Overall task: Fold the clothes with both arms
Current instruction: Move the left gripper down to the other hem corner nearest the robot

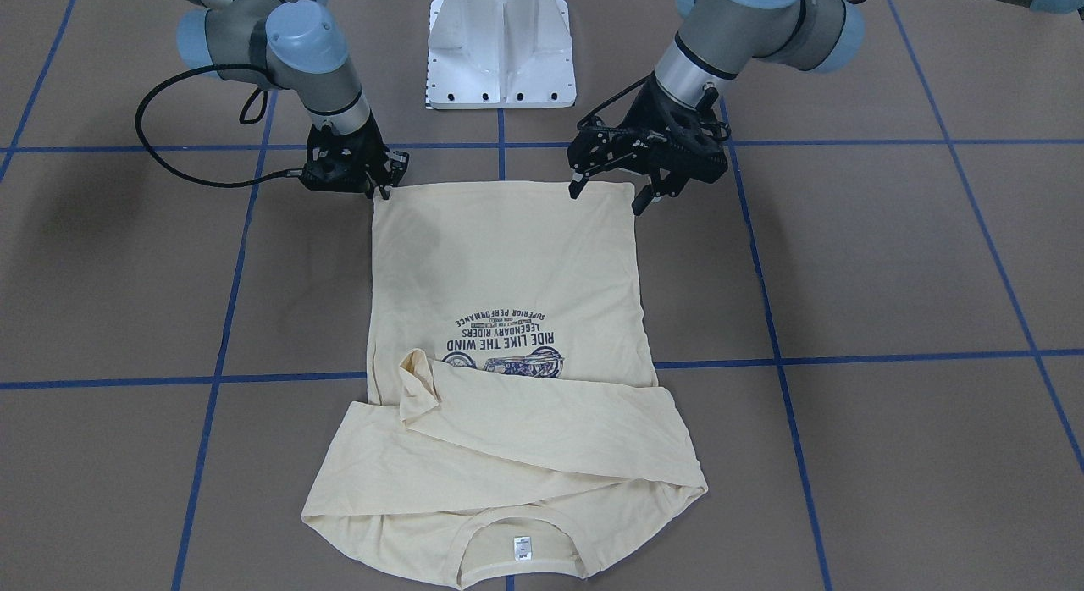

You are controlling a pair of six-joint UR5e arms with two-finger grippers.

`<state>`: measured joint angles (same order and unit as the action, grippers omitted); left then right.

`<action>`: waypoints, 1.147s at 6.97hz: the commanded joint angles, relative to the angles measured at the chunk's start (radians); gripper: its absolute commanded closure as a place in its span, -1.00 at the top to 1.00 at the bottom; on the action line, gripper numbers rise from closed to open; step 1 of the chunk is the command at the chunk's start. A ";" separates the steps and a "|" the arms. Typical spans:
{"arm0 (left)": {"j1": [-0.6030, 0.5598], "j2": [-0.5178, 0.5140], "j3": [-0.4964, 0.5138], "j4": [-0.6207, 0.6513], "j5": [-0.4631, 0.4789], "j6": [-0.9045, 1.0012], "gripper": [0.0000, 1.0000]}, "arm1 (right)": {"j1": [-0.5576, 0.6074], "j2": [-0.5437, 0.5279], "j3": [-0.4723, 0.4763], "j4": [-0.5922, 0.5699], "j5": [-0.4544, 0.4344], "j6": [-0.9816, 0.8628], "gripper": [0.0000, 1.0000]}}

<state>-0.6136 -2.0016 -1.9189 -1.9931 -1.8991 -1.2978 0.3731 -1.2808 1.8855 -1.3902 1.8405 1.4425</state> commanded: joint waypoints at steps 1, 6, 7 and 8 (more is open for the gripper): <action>0.000 0.000 0.001 -0.001 0.000 0.000 0.98 | 0.000 0.001 -0.002 -0.004 0.000 -0.001 -1.00; 0.050 0.004 -0.008 0.005 0.012 -0.080 0.98 | 0.056 0.018 0.062 -0.006 0.058 0.013 -1.00; 0.072 0.006 -0.008 0.008 0.056 -0.084 0.98 | 0.069 0.021 0.072 -0.007 0.060 0.015 -1.00; 0.080 0.053 -0.009 0.013 0.096 -0.100 0.98 | 0.070 0.018 0.119 -0.053 0.060 0.015 -1.00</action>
<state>-0.5505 -1.9842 -1.9270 -1.9850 -1.8462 -1.3809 0.4363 -1.2612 1.9639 -1.4083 1.8962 1.4565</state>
